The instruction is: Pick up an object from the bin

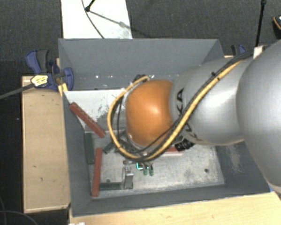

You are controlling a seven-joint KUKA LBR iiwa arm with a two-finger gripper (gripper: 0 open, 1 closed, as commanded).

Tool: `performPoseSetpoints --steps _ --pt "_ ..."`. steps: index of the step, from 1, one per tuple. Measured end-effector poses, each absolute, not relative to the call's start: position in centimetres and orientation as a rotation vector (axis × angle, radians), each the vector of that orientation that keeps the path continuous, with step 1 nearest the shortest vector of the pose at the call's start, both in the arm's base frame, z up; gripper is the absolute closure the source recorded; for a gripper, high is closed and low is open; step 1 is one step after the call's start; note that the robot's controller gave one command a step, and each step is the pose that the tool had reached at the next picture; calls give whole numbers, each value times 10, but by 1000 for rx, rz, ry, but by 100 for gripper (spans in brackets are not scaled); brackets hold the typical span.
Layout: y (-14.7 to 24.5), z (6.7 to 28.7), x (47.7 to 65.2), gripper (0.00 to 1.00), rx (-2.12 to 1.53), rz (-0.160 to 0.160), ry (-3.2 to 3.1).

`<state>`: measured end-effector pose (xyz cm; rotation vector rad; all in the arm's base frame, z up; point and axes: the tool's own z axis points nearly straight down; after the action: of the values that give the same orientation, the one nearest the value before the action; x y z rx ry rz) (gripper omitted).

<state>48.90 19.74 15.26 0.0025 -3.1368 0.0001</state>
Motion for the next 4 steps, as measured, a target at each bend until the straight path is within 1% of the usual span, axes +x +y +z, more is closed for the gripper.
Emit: performPoseSetpoints --steps 1,2,3,4 --pt "179 72 560 0 330 0 -3126" --pt "155 71 589 0 307 0 -3133" --pt "157 72 588 100 301 -3 -3133" --pt "157 71 587 0 298 -3 -3131"
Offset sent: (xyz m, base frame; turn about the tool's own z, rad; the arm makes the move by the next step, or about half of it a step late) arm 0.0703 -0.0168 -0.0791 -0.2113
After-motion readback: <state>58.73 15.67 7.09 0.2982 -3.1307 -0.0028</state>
